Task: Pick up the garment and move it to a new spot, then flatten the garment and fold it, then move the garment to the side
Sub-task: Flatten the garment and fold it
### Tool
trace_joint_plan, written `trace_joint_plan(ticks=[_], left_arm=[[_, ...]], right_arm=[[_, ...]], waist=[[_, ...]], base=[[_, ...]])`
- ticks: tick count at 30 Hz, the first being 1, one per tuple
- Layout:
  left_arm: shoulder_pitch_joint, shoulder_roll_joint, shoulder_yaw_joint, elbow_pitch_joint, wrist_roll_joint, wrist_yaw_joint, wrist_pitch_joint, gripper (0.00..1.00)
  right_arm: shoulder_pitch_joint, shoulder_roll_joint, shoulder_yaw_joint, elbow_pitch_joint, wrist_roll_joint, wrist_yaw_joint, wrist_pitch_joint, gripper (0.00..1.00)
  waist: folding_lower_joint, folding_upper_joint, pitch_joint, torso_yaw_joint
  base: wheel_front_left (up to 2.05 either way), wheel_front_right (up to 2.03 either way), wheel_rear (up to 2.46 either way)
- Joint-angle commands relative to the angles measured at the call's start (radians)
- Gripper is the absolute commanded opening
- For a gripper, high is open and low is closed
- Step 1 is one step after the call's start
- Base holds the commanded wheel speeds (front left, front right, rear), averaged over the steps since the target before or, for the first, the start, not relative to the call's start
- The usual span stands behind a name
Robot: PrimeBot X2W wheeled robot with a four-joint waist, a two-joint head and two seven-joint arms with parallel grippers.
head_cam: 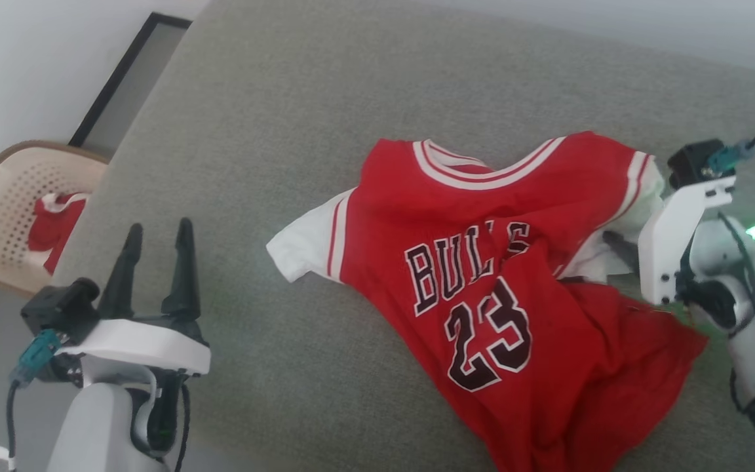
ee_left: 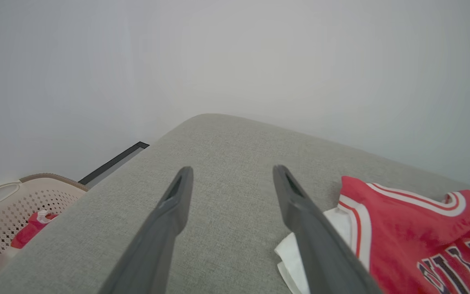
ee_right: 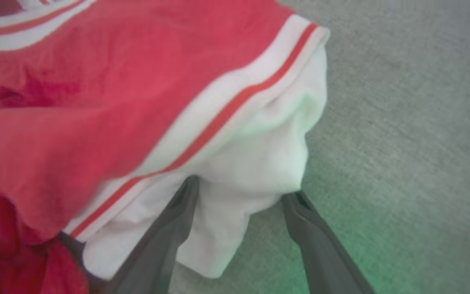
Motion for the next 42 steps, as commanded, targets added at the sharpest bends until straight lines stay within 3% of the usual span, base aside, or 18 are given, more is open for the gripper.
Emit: trace_joint_plan(ticks=[1, 5, 7, 14, 21, 32, 37, 39, 40, 42], left_arm=[[-0.016, -0.007, -0.006, 0.002, -0.002, -0.003, -0.004, 1.00], [-0.025, -0.013, -0.014, 0.007, -0.004, -0.003, -0.004, 1.00], [-0.025, -0.015, -0.016, 0.011, -0.005, -0.003, -0.004, 1.00], [-0.002, -0.004, 0.009, 0.016, -0.001, -0.003, -0.004, 1.00], [0.038, 0.028, 0.033, -0.009, 0.008, -0.003, -0.004, 1.00], [0.057, 0.049, 0.026, -0.015, 0.017, -0.003, -0.004, 1.00], [0.038, 0.054, 0.004, -0.008, 0.015, -0.003, -0.004, 1.00], [0.029, 0.053, -0.010, -0.003, 0.012, -0.003, -0.004, 1.00], [0.022, 0.055, -0.017, -0.001, 0.010, -0.003, -0.004, 1.00], [0.009, 0.058, -0.032, 0.004, 0.008, -0.003, -0.004, 1.00]], right_arm=[[-0.004, 0.008, 0.010, 0.055, 0.006, 0.000, 0.019, 1.00], [-0.022, 0.012, 0.050, 0.130, 0.006, 0.000, 0.041, 1.00], [-0.031, 0.009, 0.086, 0.155, 0.014, 0.000, 0.047, 0.00], [-0.079, -0.024, 0.138, 0.166, 0.051, 0.000, -0.004, 0.00], [-0.070, -0.108, 0.157, 0.076, 0.111, 0.000, 0.004, 0.00], [0.059, -0.241, 0.053, -0.029, 0.147, 0.000, 0.063, 0.00], [0.100, -0.214, -0.018, -0.001, 0.132, 0.000, 0.062, 0.01], [0.105, -0.193, -0.039, 0.028, 0.126, 0.000, 0.059, 0.10], [0.105, -0.183, -0.050, 0.042, 0.121, 0.000, 0.055, 0.20], [0.103, -0.160, -0.059, 0.077, 0.111, 0.000, 0.053, 0.23]], waist=[[0.0000, 0.0000, 0.018, 0.019], [0.0000, 0.0000, 0.025, 0.032], [0.0000, 0.0000, 0.026, 0.036], [0.0000, 0.0000, 0.000, 0.013], [0.0000, 0.0000, -0.059, -0.060], [0.0000, 0.0000, -0.102, -0.130], [0.0000, 0.0000, -0.089, -0.133], [0.0000, 0.0000, -0.082, -0.127], [0.0000, 0.0000, -0.077, -0.123], [0.0000, 0.0000, -0.072, -0.116]], base=[[0.00, 0.00, 0.00], [0.00, 0.00, 0.00], [0.00, 0.00, 0.00], [0.00, 0.00, 0.00], [0.00, 0.00, 0.00], [0.00, 0.00, 0.00], [0.00, 0.00, 0.00], [0.00, 0.00, 0.00], [0.00, 0.00, 0.00], [0.00, 0.00, 0.00]])
